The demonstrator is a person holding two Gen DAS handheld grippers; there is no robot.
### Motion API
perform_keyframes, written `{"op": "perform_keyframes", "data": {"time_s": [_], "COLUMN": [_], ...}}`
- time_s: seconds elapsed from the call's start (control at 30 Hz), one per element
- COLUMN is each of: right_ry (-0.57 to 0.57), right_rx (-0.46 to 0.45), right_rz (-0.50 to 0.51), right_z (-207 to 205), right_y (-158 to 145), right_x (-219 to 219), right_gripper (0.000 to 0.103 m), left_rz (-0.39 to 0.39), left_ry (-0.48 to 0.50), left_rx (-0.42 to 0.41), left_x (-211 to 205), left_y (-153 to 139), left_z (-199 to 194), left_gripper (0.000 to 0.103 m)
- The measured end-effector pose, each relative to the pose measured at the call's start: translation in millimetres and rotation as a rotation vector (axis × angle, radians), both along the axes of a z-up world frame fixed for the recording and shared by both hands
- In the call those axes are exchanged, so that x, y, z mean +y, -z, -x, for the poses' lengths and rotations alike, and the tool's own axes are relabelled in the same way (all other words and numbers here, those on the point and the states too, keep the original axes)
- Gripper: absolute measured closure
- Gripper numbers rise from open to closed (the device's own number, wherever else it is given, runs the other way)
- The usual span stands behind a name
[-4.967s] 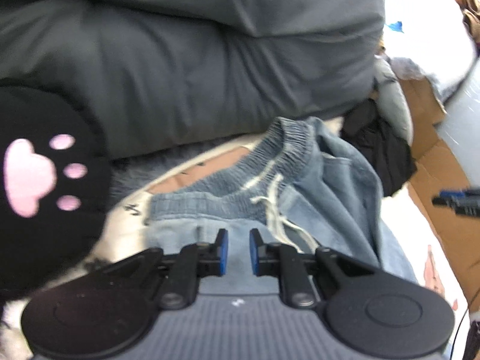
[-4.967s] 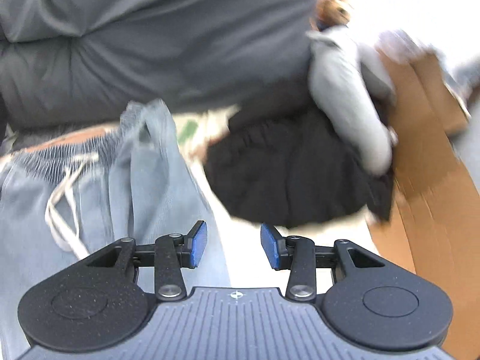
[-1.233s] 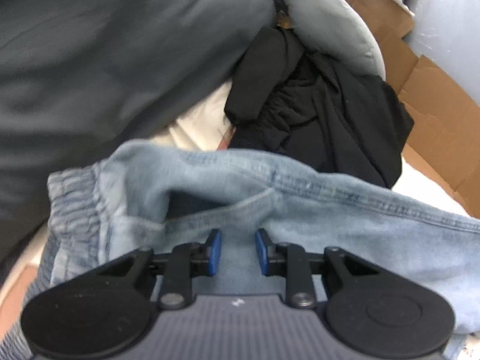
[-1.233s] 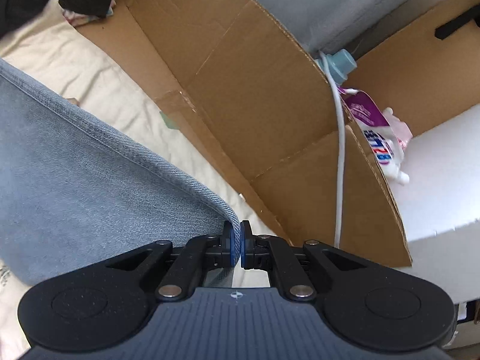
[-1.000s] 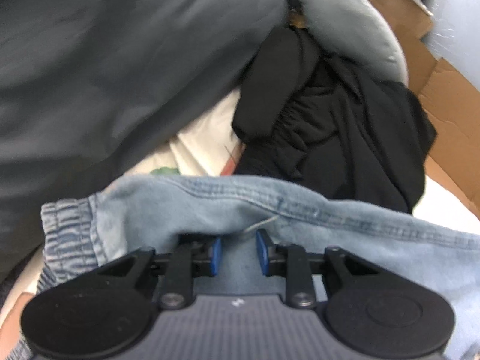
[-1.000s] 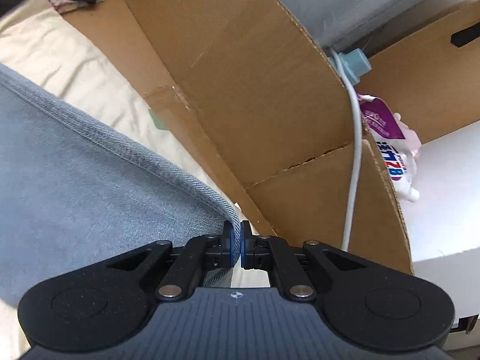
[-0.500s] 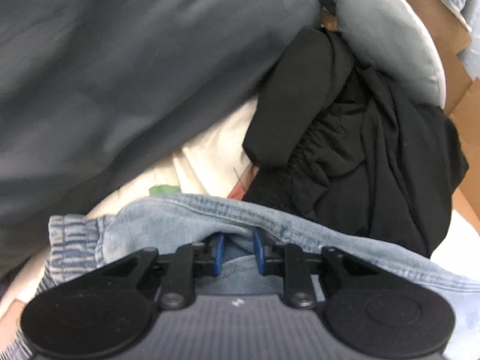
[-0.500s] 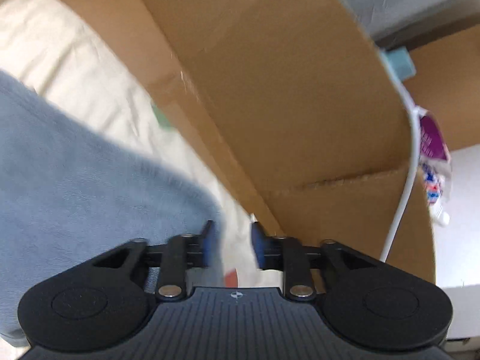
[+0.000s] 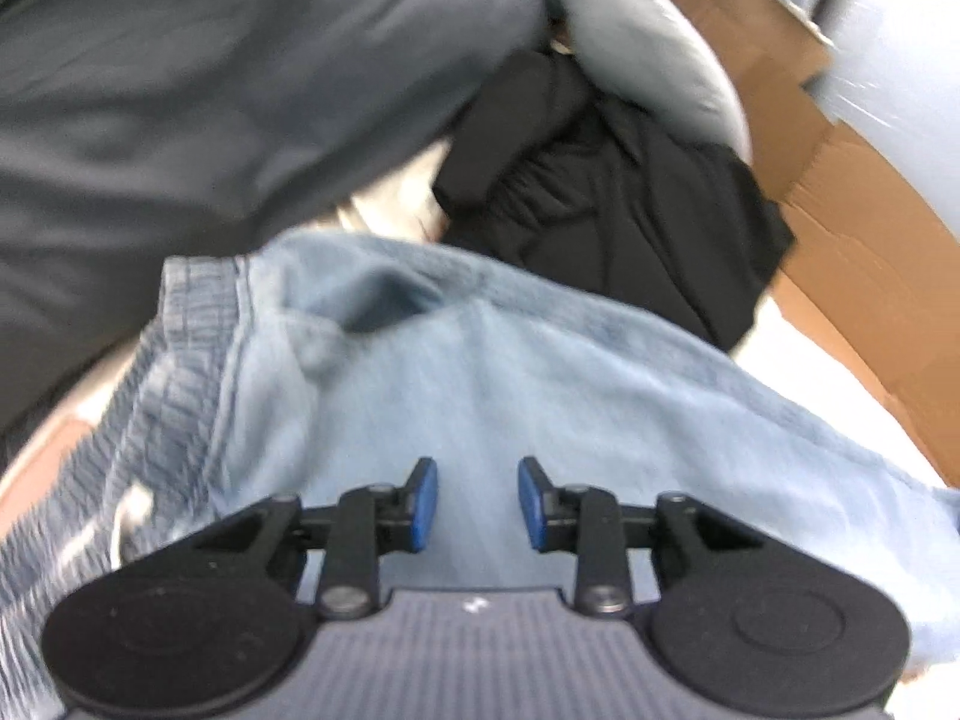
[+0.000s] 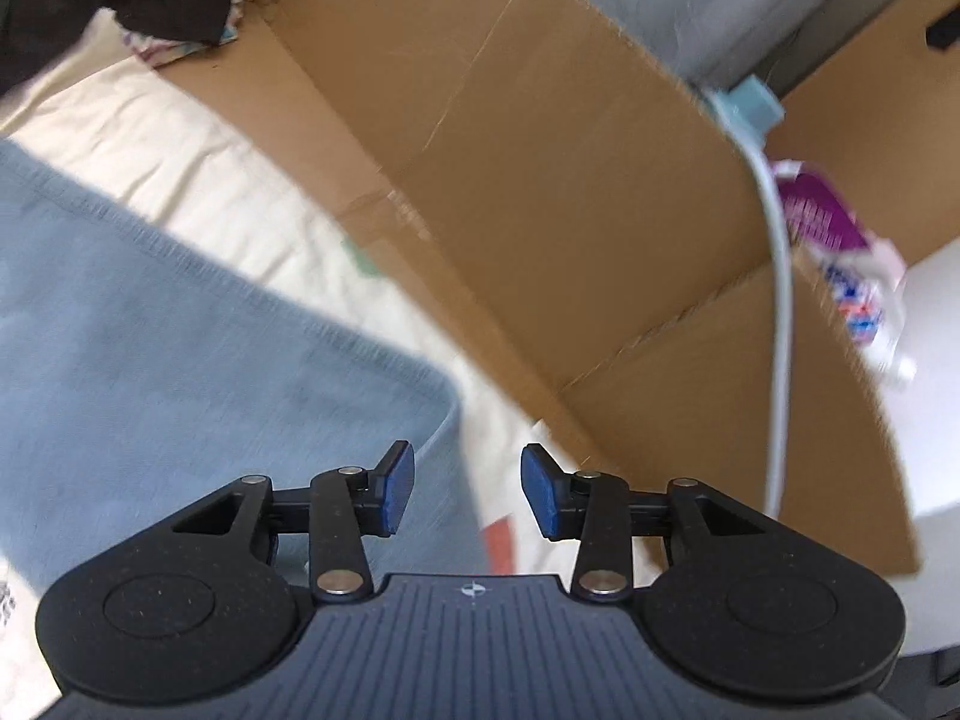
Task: Fold clothes
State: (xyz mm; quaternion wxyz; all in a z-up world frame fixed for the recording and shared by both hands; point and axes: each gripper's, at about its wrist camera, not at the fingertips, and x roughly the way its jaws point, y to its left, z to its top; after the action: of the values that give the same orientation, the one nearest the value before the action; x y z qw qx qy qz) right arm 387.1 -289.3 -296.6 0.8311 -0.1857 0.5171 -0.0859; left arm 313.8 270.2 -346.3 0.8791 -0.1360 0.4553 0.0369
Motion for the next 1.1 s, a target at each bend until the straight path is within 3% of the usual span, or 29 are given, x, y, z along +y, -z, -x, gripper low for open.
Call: {"op": "perform_keyframes", "data": {"time_s": [0.13,0.43,0.57,0.73,0.77,0.8,0.87,1.1], "right_ry": [-0.022,-0.021,-0.038,-0.055,-0.054,-0.053,-0.059,-0.014], "right_rx": [-0.043,-0.174,-0.173,-0.141,-0.126,-0.116,-0.1,-0.15], "right_rz": [-0.055,-0.045,-0.011,0.061,0.065,0.064,0.049,0.078], "right_z": [33,59,53,50,49,49,50,50], "right_y": [19,57,74,88,90,90,86,51], "right_x": [6,25,33,36,35,33,29,-4], "right_gripper": [0.057,0.057,0.057,0.059,0.062,0.079,0.087,0.091], "left_rz": [0.013,0.144,0.152,0.154,0.158,0.161,0.159,0.156], "left_ry": [0.02,-0.117,-0.136,-0.134,-0.134,-0.133,-0.122,-0.09], "left_rx": [-0.01,-0.139,-0.148,-0.098,-0.092,-0.09,-0.087,-0.086], "left_x": [-19,-26,-33,-43,-45,-46,-50,-63], "left_y": [-12,-43,-44,-27,-25,-23,-21,-19], "left_z": [23,73,93,105,106,107,108,108], "left_gripper": [0.071,0.071,0.071,0.071,0.071,0.071,0.071,0.071]}}
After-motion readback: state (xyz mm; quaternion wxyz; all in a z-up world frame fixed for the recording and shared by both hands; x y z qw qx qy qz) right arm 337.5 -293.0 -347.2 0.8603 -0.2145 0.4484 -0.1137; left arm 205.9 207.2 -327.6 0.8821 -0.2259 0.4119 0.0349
